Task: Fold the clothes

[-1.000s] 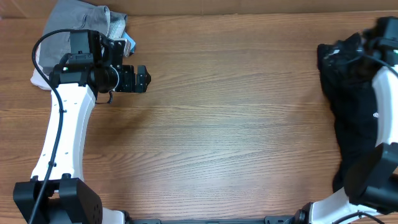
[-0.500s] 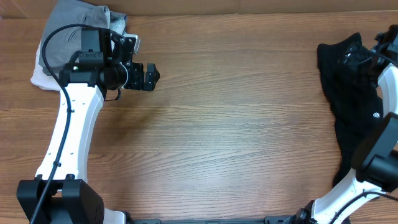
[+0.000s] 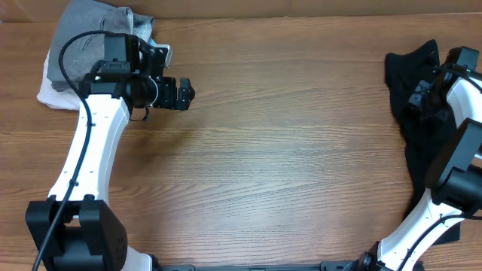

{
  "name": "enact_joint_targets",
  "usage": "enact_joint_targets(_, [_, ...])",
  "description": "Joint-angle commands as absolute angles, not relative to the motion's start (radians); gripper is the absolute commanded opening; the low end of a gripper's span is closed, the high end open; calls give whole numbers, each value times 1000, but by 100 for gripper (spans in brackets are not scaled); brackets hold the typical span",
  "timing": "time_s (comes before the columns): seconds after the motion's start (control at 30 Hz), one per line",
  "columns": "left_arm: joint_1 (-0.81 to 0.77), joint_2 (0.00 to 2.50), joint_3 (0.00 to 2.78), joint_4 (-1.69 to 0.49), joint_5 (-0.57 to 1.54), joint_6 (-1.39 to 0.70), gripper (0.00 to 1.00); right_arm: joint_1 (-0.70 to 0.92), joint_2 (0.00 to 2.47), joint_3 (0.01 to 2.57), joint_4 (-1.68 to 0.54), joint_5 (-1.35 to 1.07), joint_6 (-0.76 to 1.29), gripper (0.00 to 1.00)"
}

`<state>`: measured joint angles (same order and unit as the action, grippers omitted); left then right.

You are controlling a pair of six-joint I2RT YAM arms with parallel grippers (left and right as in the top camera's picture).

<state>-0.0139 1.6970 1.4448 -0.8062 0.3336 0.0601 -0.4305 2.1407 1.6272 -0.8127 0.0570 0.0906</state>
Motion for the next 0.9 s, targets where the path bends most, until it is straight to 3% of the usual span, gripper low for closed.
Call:
enact_joint_targets(0.0, [-21, 1714, 1467, -787, 330, 83, 100, -429, 2133, 1659, -834, 92, 75, 4])
enact_joint_targets(0.3, [-21, 1705, 1530, -756, 331, 72, 100, -314, 2108, 1996, -1195, -19, 77, 4])
enact_joint_targets(0.47, [-17, 1704, 1642, -841, 329, 67, 100, -198, 2108, 2257, -1460, -173, 77, 4])
enact_joint_targets(0.63, [7, 1703, 1788, -971, 321, 67, 99, -51, 2107, 2401, -1668, -182, 50, 4])
enact_joint_targets(0.87, [76, 1702, 1975, -1147, 321, 67, 99, 152, 2032, 2415, -1694, -289, 48, 4])
